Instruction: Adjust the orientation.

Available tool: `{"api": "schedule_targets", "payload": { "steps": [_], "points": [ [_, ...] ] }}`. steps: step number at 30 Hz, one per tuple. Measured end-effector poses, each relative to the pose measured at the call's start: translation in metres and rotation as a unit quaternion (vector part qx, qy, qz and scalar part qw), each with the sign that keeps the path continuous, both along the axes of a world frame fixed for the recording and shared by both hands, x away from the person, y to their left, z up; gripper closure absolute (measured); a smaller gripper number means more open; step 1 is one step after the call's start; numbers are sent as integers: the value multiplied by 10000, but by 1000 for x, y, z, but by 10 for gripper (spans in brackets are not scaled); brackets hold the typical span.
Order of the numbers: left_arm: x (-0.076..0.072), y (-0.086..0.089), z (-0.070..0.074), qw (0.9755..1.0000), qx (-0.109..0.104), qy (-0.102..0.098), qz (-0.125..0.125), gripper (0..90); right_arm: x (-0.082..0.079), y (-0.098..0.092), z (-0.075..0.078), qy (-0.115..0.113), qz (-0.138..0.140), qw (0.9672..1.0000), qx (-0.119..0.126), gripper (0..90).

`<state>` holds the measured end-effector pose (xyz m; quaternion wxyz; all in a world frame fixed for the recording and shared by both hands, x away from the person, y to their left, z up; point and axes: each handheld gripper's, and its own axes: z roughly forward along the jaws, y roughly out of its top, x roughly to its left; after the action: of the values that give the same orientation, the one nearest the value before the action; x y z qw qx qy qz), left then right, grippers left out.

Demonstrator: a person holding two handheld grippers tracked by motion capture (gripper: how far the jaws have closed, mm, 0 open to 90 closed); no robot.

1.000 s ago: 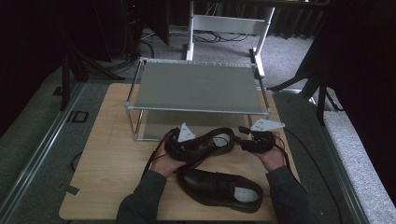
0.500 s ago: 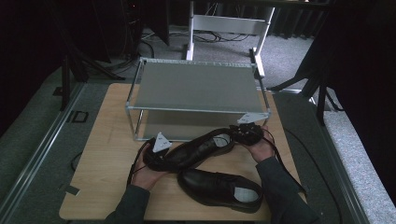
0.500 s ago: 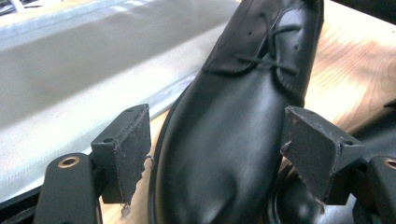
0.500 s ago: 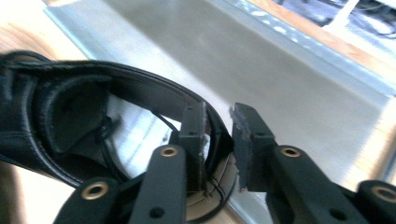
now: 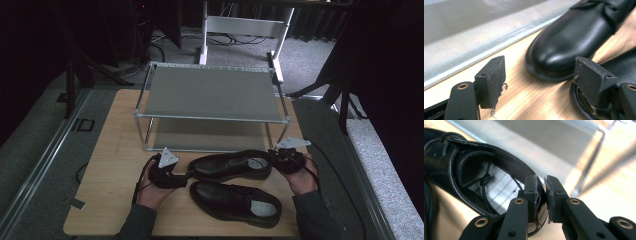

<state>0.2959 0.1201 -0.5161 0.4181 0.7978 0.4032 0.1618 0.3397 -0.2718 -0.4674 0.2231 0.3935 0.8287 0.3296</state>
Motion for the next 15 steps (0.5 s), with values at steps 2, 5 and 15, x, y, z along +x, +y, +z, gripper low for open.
{"api": "schedule_targets", "payload": {
  "steps": [2, 5, 15],
  "points": [
    [0, -2, -2, 10000, -3, 15, -14, 264, -17, -14, 1, 102, -179, 9998, 77, 791],
    [0, -4, -3, 10000, 3, 40, -22, 264, -34, -27, 3, 142, -270, 9993, 204, 785],
    [-3, -12, -7, 9999, -28, 90, -110, 284, -55, -36, 3, 282, -351, 9981, 426, 828]
  ]
}}
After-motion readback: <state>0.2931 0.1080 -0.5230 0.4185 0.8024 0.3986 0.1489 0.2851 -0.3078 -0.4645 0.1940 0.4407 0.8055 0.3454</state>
